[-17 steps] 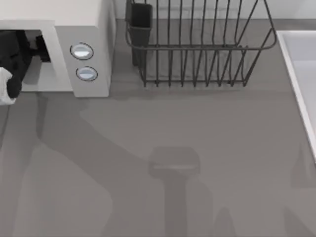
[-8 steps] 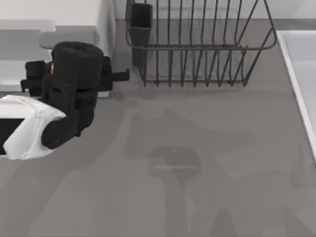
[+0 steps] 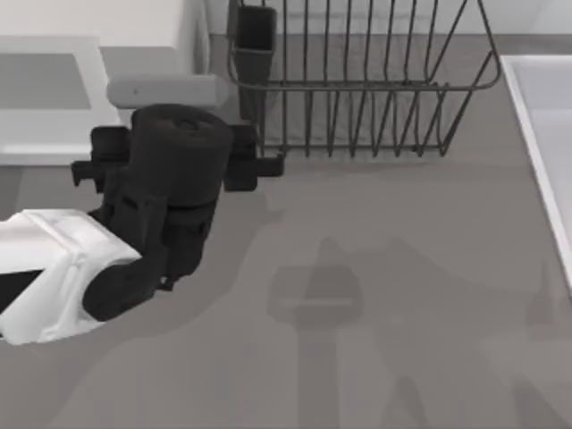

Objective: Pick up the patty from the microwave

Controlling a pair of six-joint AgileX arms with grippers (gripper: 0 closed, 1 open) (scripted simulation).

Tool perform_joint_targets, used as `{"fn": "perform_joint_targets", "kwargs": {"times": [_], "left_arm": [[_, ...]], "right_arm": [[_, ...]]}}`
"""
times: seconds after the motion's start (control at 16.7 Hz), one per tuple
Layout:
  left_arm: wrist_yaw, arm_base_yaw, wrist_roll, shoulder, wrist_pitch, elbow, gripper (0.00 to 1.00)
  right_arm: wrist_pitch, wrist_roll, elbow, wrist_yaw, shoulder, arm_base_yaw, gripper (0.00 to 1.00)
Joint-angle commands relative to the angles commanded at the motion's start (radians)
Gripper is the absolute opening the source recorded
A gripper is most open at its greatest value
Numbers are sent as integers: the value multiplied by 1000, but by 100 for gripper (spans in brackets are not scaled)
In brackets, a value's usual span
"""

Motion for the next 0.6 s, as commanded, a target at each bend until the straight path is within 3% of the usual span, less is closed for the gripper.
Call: {"fn": "perform_joint_targets", "kwargs": {"times": [0.3,0.6], "left_arm": [[-3,-12,-3,105,116,-27,0],[-1,-28,-4,337,467,-102,0]], "right_arm": [[0,0,0,0,0,0,100],[0,0,0,0,0,0,100]]}}
